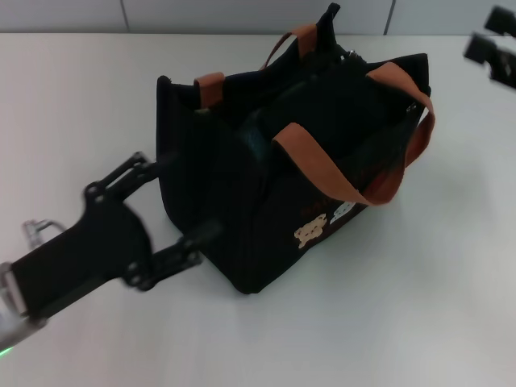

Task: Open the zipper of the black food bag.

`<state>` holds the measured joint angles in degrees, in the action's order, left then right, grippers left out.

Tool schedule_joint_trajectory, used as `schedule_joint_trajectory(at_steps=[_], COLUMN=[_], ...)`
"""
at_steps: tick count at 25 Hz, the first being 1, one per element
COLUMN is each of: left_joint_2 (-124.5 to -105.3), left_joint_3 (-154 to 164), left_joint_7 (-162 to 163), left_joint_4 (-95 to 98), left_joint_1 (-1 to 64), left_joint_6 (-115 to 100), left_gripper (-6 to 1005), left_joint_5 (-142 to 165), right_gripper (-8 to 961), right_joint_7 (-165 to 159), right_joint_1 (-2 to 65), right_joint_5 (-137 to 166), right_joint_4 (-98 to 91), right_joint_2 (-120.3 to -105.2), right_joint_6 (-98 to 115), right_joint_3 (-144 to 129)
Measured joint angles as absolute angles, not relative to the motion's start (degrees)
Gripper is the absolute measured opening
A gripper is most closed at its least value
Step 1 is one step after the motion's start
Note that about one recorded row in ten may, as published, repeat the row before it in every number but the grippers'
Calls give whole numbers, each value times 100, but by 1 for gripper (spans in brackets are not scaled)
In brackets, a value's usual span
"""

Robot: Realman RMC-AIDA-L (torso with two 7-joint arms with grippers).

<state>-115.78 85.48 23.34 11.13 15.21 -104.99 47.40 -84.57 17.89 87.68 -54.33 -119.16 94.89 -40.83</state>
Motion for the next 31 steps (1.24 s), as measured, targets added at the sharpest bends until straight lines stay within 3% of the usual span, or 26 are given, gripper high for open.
schedule_joint_trajectory(at_steps=[4, 5, 8, 14, 15, 31], left_joint_2=[-11475, -11369, -11322, -11456, -11560, -11586], left_joint_3=[8557, 8533, 8524, 8526, 8514, 8261], left_joint_7=[2472, 2678, 2939, 3128, 3230, 3222], left_joint_4=[1270, 1458, 1572, 1546, 1545, 1548], left_joint_1=[1372, 1276, 1269, 1328, 1396, 1405], left_joint_6=[-10671, -10874, -10980, -10891, -10645, -10530], left_gripper=[662, 704, 832, 832, 832, 832], left_joint_5=[4864, 5235, 5811, 6603, 6782, 6788], right_gripper=[681, 687, 707, 726, 726, 726], right_joint_7=[-7834, -7515, -7261, -7097, -6928, -6657], right_joint_1=[1660, 1653, 1679, 1866, 1976, 2129], right_joint_5=[9084, 9514, 10045, 11086, 11222, 11256], right_joint_4=[-5095, -4976, -4914, -4592, -4338, -3863], right_joint_2=[-11871, -11858, -11876, -11899, -11900, -11913], right_joint_6=[10360, 10760, 11069, 11448, 11433, 11026], right_joint_3=[-4021, -4039, -4043, -4040, -4041, -4042])
